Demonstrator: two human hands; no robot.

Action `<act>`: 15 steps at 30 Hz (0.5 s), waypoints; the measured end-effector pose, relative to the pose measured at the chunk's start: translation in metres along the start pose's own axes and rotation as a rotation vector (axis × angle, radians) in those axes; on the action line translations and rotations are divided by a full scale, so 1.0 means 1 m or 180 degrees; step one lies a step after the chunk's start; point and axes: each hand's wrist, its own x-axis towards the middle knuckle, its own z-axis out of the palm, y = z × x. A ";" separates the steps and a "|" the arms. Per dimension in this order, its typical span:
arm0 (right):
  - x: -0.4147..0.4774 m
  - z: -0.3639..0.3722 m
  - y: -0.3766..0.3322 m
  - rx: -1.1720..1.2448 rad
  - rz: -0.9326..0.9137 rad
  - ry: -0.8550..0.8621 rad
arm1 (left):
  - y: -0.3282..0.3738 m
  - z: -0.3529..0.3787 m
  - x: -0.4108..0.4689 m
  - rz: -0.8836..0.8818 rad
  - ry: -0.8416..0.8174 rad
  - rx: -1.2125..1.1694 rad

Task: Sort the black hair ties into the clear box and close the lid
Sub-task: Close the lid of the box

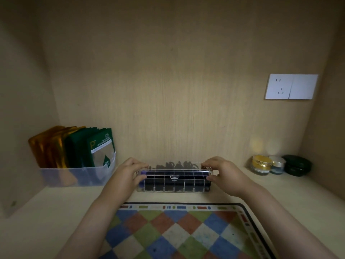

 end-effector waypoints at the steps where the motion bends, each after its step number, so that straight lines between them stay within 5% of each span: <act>1: -0.002 0.002 -0.001 0.0011 0.0013 0.0010 | 0.000 0.001 -0.001 0.0001 0.0012 0.0004; 15: -0.016 0.046 -0.006 -0.0477 -0.0264 0.0522 | -0.011 0.028 -0.010 0.0040 0.0059 0.0205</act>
